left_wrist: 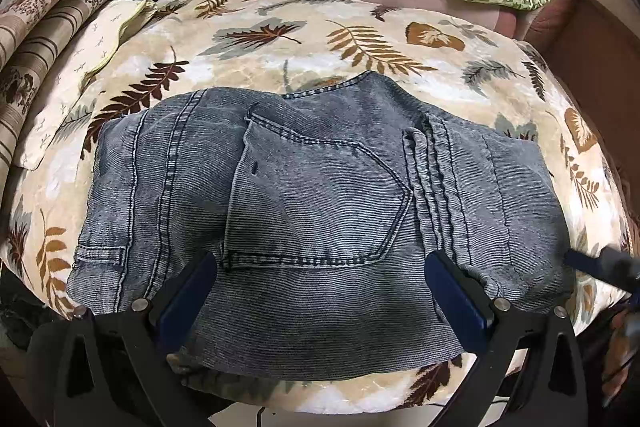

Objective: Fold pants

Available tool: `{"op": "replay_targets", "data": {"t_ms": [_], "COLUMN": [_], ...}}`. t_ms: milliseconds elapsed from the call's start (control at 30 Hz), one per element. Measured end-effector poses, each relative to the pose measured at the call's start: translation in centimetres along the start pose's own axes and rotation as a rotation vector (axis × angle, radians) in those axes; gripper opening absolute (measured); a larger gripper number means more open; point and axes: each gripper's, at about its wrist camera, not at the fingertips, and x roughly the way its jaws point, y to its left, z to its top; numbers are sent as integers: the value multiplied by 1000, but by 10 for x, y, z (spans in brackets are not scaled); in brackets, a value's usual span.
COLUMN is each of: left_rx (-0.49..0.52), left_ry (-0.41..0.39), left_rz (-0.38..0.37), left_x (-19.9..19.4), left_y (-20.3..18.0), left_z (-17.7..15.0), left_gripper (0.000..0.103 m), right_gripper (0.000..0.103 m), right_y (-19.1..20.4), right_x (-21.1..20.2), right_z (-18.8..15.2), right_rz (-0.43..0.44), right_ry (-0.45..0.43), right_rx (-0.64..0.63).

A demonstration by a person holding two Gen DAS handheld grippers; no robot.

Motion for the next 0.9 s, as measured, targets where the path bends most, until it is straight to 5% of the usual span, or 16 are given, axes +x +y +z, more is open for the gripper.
{"op": "replay_targets", "data": {"t_ms": [67,500,667,800,900], "left_rx": [-1,-29,-44,-86,-145], "left_ry": [4,8,-53,-117,-87], "left_rz": [-1,-2,1,43,90], "left_x": [0,2,-10,-19,-7], "left_y": [0,9,19,41,64], "left_z": [0,-1,4,16,21], "left_gripper": [103,103,103,103,103], "right_gripper": [102,102,102,102,102], "right_y": [-12,-18,-4,33,66], "right_x": [15,9,5,-11,-4], "right_z": [-6,-5,-2,27,66], "right_rz": [-63,-43,-60,-55,-52], "right_ry": [48,24,31,4,10], "right_rx": [20,32,12,-87,-160]}}
